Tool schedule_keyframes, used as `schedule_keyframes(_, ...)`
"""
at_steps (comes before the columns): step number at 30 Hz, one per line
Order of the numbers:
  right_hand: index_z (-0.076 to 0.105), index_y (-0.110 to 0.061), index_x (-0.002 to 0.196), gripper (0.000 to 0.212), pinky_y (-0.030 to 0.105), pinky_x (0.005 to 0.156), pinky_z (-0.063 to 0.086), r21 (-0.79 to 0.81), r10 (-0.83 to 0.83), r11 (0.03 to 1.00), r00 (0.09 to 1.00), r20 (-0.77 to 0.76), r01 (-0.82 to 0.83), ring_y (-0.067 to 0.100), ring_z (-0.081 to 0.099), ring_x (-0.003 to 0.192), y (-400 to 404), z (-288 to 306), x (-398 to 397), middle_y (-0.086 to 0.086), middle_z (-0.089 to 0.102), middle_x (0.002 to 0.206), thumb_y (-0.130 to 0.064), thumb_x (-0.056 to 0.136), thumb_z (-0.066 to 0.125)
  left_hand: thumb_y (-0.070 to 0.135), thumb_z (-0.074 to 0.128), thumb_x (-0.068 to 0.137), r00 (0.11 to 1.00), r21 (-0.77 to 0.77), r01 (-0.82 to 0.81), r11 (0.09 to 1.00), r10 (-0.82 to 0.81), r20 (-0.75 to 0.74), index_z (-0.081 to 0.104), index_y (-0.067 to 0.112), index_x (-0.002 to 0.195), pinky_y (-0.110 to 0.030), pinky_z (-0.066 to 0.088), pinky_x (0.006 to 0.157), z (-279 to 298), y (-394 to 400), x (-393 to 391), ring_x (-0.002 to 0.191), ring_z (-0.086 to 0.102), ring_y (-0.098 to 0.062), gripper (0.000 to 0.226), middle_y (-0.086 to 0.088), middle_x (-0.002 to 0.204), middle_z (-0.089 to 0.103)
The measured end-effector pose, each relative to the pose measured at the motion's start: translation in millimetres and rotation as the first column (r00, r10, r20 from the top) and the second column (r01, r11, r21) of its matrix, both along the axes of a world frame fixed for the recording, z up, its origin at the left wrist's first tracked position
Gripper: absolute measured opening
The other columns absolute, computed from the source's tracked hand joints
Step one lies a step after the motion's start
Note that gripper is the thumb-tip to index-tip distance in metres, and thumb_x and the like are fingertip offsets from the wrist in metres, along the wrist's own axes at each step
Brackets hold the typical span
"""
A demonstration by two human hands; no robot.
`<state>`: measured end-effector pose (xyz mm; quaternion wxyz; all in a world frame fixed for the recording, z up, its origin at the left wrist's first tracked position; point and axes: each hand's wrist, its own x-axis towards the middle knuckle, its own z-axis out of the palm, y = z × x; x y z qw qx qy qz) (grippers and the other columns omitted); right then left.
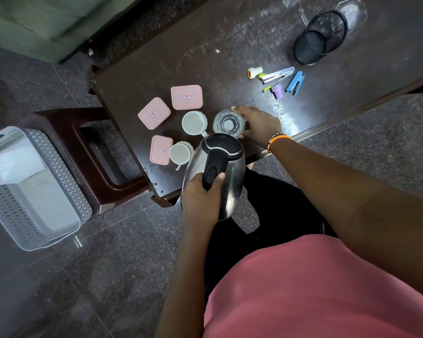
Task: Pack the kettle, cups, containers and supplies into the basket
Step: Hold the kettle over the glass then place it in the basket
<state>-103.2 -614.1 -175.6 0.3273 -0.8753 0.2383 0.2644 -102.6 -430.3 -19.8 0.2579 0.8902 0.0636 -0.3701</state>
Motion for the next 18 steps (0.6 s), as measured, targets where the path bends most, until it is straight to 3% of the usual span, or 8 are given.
schedule_keyframes(7, 0.034, -0.033, 0.136, 0.068, 0.046, 0.088, 0.049, 0.004, 0.004, 1.000, 1.000, -0.017, -0.003, 0.037, 0.057, 0.114, 0.1, 0.0, -0.4, 0.012, 0.056, 0.128, -0.027, 0.079, 0.070, 0.041, 0.059, 0.085, 1.000, 0.015, 0.000, 1.000, 0.000, -0.015, 0.056, 0.018, 0.070, -0.036, 0.048, 0.075, -0.6, -3.2, -0.5, 0.078, 0.058, -0.028, 0.028, 0.001, 0.066, 0.058)
schedule_keyframes(13, 0.034, -0.035, 0.136, 0.066, 0.046, 0.089, 0.049, 0.009, -0.007, 1.000, 1.000, -0.023, 0.008, 0.037, 0.057, 0.114, 0.2, -0.5, -0.5, 0.014, 0.057, 0.127, -0.029, 0.081, 0.068, 0.039, 0.059, 0.085, 1.000, 0.001, -0.019, 1.000, 0.019, -0.020, 0.052, 0.018, 0.064, -0.032, 0.044, 0.070, -1.3, -2.7, -0.2, 0.074, 0.057, -0.028, 0.031, 0.002, 0.062, 0.055)
schedule_keyframes(18, 0.034, -0.037, 0.137, 0.064, 0.047, 0.090, 0.048, 0.006, -0.023, 1.000, 1.000, -0.012, 0.023, 0.036, 0.057, 0.115, 0.5, 0.9, -1.1, 0.012, 0.058, 0.128, -0.026, 0.082, 0.065, 0.040, 0.058, 0.086, 0.999, 0.001, -0.039, 0.999, 0.039, -0.024, 0.056, 0.012, 0.071, -0.040, 0.049, 0.079, 0.6, -4.8, -0.8, 0.082, 0.060, -0.032, 0.031, -0.004, 0.070, 0.060)
